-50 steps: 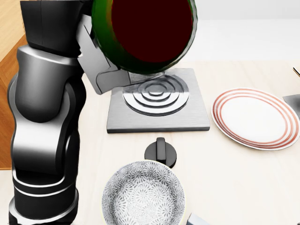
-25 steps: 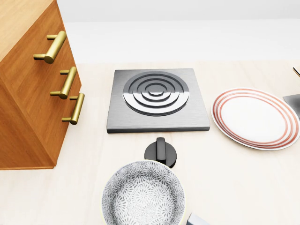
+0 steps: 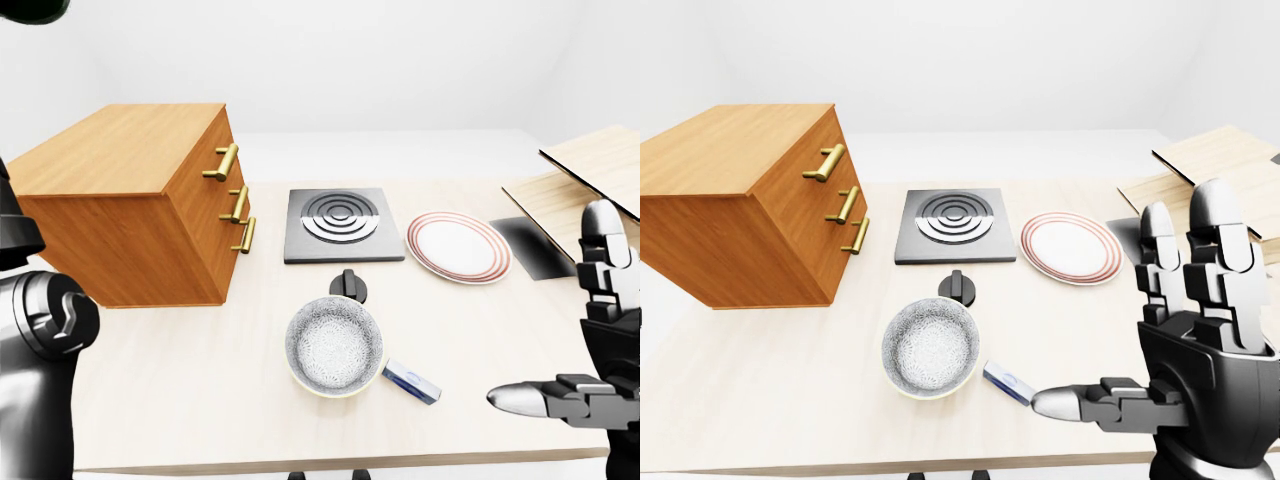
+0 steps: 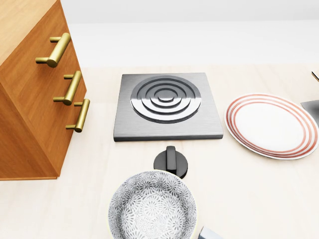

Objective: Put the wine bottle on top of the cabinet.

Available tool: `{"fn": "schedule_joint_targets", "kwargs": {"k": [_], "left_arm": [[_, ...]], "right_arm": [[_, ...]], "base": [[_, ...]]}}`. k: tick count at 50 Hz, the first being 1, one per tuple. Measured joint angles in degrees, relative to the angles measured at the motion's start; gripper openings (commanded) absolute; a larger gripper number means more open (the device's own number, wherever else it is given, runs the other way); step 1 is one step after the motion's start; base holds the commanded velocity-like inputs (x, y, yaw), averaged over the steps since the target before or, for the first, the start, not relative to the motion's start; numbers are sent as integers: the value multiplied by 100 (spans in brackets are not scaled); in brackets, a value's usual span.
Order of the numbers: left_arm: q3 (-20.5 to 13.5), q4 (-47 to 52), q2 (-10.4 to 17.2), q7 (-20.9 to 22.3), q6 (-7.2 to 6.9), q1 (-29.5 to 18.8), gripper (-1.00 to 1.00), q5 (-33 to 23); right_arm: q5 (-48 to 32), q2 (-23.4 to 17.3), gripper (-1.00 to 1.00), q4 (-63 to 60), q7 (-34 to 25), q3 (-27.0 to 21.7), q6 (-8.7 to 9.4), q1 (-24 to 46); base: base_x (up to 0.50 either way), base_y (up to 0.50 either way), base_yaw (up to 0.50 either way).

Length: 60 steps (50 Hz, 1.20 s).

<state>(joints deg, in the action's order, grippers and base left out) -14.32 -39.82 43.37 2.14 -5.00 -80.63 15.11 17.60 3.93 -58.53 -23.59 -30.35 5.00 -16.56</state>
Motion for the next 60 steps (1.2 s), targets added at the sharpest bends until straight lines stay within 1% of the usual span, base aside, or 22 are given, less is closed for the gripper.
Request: {"fn": "schedule_joint_targets", "kwargs": {"k": [11, 17, 25, 40, 48, 60], "left_arm": [[-50, -1427, 161, 37, 0, 142, -100, -45], [-83, -2039, 149, 58, 0, 260, -100, 1], [-110, -2580, 110, 51, 0, 372, -100, 54], [-150, -3106, -54, -59, 0, 600, -99, 110], [-160, -3236, -141, -110, 0, 656, -98, 52], [-322, -3220, -207, -212, 0, 658, -97, -167]], "right_arm": [[-202, 183, 100, 81, -182, 6, 0, -41], [-305, 269, 100, 152, -238, 86, 0, -108], [-398, 392, 100, 245, -325, 154, 0, -250], [-428, 581, 100, 566, -592, 38, 0, -459], [-436, 644, 100, 848, -720, -18, 0, -522], [-386, 811, 100, 1006, -917, -160, 0, -708]], "base": [[0, 0, 0], [0, 0, 0], [0, 0, 0], [0, 0, 0], [0, 0, 0], [0, 0, 0]]}}
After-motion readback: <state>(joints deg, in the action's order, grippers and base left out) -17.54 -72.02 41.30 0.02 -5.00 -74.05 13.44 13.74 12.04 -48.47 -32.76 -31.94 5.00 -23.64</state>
